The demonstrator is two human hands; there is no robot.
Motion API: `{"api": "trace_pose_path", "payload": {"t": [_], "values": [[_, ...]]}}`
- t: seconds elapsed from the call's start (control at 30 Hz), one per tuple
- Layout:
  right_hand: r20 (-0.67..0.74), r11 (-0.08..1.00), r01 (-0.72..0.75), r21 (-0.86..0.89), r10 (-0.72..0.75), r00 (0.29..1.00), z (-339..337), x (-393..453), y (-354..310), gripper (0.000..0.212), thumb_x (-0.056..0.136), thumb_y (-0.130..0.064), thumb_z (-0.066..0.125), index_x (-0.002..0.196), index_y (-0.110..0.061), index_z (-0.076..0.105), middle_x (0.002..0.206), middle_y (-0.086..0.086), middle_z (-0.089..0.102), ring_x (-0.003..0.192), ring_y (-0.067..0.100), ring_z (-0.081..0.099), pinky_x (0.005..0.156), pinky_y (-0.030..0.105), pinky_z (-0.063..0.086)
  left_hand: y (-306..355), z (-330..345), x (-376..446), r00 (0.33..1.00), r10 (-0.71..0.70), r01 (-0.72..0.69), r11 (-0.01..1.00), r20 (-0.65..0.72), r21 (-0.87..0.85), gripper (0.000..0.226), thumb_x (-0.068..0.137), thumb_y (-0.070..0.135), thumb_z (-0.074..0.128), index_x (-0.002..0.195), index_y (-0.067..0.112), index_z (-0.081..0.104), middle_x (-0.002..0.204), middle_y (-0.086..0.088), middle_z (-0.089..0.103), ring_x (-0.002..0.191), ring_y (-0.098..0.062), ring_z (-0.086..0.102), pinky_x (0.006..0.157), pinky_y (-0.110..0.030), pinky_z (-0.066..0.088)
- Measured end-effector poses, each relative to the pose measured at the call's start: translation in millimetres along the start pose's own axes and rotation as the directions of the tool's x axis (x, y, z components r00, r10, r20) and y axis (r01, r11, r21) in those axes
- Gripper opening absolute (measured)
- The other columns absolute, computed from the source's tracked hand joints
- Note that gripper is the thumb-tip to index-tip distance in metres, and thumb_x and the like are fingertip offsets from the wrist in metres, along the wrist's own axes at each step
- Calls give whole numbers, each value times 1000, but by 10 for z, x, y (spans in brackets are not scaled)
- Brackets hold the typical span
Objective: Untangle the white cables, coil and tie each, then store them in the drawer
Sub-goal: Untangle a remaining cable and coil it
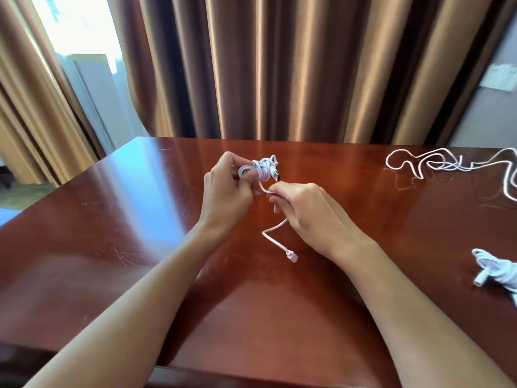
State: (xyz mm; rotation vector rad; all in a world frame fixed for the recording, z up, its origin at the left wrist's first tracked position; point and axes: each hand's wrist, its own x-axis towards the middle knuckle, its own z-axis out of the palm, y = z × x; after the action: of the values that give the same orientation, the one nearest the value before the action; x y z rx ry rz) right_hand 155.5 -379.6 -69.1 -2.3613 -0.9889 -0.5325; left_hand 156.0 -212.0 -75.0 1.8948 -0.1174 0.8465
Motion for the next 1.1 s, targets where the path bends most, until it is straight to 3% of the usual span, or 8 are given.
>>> {"api": "trace_pose_path", "payload": {"t": [0.17,0.3,0.37,0.47,0.6,0.83,1.0,1.1], "values": [[-42,979,-6,202,15,999,-40,0,-14,24,101,-33,61,84,-15,66,62,-10,62,52,8,62,56,37,53,-94,-41,49,991,126,-131,977,42,169,11,90,-2,63,91,8,60,79,15,66,70,2,66,63,-10,47],[-138,981,8,195,20,990,-80,7,-24,20,101,-33,61,94,-19,72,70,-7,67,58,10,63,54,37,50,-99,-65,27,940,244,-289,941,238,177,13,89,-6,58,91,6,61,75,18,63,70,7,59,65,-12,43],[-209,998,57,16,-53,977,-155,5,45,20,102,-33,57,96,-20,71,83,-7,72,72,13,68,64,37,53,-101,-88,38,897,234,-311,937,374,160,18,87,-6,55,90,10,62,72,15,65,70,0,61,66,-20,46],[-311,997,69,-39,-78,947,-257,0,243,22,100,-34,59,97,-18,75,89,-3,73,79,17,68,70,35,53,-50,-109,43,834,146,-156,987,533,-26,22,89,-12,54,87,9,60,75,-3,70,68,-19,67,68,-36,57],[-312,996,-3,94,32,949,-160,-2,415,19,96,-28,67,102,-14,78,82,0,72,72,17,67,66,35,53,83,-130,8,775,176,63,934,607,-351,6,94,-1,57,91,3,54,77,-6,71,69,-21,67,70,-30,57],[-85,943,-82,323,116,990,91,-9,244,15,101,-14,60,105,-21,73,69,-8,62,59,0,54,61,24,45,86,-53,19,945,-12,192,831,327,-522,4,92,8,60,94,5,59,76,-7,72,69,-17,69,73,-28,57],[31,988,-56,147,52,998,160,-27,123,13,101,-24,59,108,-18,68,77,-12,62,70,11,58,72,40,53,-21,-56,52,999,-11,15,996,46,-87,16,92,-1,64,88,13,59,71,2,72,64,-9,71,71,-28,58],[-18,980,-13,196,17,1000,99,-16,6,17,98,-17,63,114,-21,66,76,-12,63,64,7,55,67,24,48,-44,-68,53,997,57,-63,988,48,138,11,89,2,65,91,11,60,73,11,68,65,5,64,63,-8,43]]}}
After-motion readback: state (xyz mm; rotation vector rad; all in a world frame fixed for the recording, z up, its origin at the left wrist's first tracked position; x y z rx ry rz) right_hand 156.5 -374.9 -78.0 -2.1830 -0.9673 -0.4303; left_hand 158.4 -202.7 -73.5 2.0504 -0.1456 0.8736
